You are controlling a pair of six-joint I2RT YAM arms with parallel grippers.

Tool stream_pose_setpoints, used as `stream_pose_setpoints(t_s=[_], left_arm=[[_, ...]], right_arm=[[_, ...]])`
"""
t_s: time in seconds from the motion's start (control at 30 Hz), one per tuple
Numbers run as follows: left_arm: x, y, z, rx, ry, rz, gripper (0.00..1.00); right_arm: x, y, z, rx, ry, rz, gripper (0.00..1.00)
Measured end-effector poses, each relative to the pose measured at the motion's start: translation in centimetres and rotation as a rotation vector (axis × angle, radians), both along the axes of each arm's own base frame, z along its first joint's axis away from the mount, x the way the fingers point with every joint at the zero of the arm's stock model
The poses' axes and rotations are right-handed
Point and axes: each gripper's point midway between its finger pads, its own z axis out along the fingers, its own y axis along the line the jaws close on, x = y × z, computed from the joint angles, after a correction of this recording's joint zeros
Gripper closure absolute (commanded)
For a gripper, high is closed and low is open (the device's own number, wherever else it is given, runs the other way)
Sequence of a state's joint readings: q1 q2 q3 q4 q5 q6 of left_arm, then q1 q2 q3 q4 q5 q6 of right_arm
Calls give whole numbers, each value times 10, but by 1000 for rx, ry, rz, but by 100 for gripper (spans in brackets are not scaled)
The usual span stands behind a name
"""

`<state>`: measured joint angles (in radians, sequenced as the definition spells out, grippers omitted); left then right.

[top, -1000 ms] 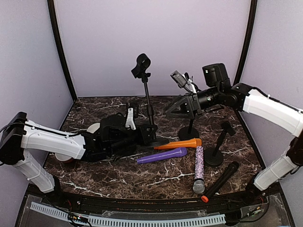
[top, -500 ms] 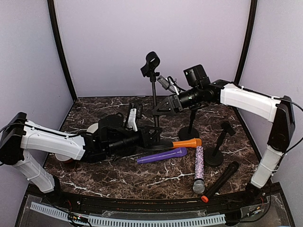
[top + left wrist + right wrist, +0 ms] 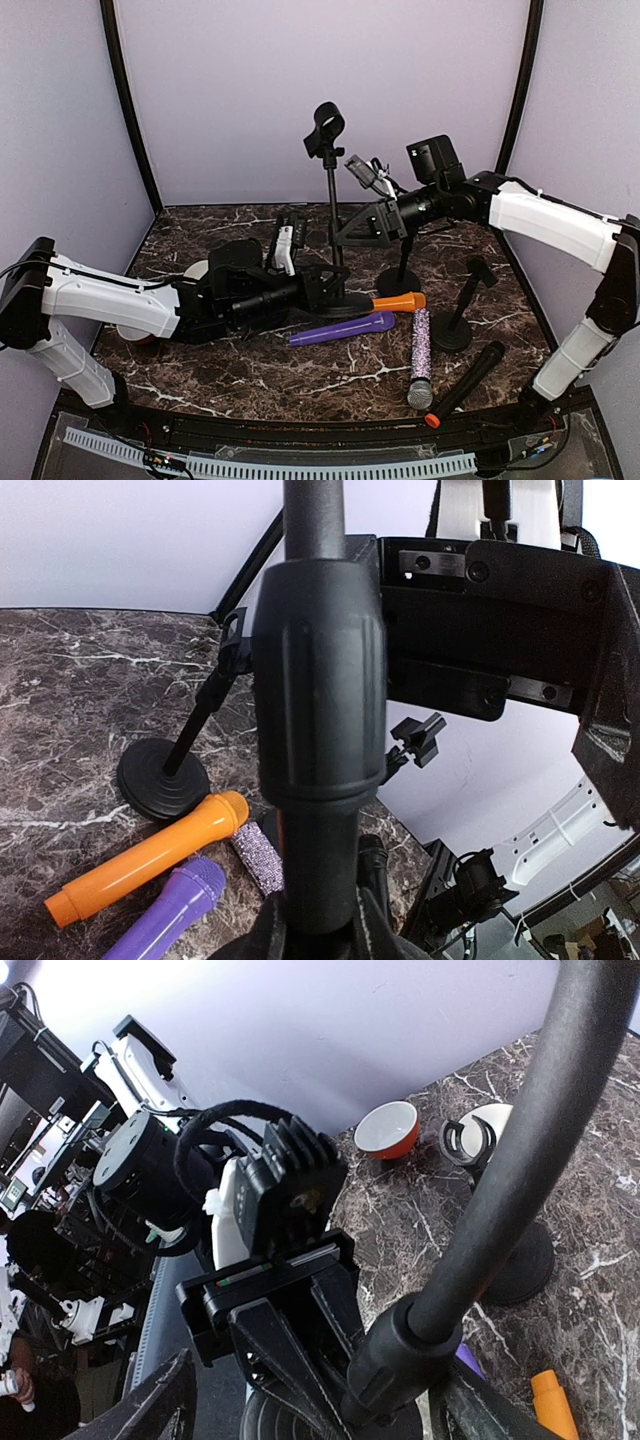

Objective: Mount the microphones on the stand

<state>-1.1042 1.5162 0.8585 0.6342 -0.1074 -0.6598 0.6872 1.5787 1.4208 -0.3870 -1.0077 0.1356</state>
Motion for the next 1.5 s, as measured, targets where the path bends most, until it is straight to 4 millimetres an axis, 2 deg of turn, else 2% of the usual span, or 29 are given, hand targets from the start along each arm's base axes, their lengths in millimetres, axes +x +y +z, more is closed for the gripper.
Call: stream_pose_setpoints(t_s=[0.13, 0.23, 0.33, 0.43, 0.6, 0.67, 0.77, 0.87, 0.97, 1.17, 1.23, 1.33, 1.5], left_arm=[[-3, -2, 6, -15, -7, -13, 100], [11, 8, 1, 3, 10, 47, 100], [24, 17, -6, 27, 24, 89, 100], [25, 17, -5, 23, 15, 81, 100], [9, 7, 3, -9, -20, -23, 100], [2, 2, 8, -30, -32, -66, 100], [-6, -3, 16, -57, -46, -123, 100], [-11, -9, 19, -72, -51, -163, 100], [-13, -13, 17, -71, -48, -185, 100], [-14, -15, 15, -68, -45, -197, 100], [-13, -14, 13, -63, -43, -192, 100], [-8, -12, 7, -31, -36, -148, 100], [11, -15, -4, 91, -33, 35, 100]], right_arm=[[-9, -13, 10, -1, -20, -7, 21], [-24, -21, 25, 33, -26, 34, 22], [-27, -28, 36, 60, -61, 40, 25], [-12, -31, 32, 50, -72, -1, 27], [22, -23, 7, 14, -60, -51, 30], [29, -18, -3, 11, -44, -49, 32], [34, -11, -4, 38, -32, -34, 36], [32, -6, 4, 82, -41, -8, 44], [26, -1, 12, 122, -54, 23, 57], [22, 0, 7, 134, -30, 39, 82], [22, 0, 6, 126, -16, 32, 97], [29, 3, -1, 88, -23, -29, 100], [53, 5, -13, -53, -57, -281, 100]])
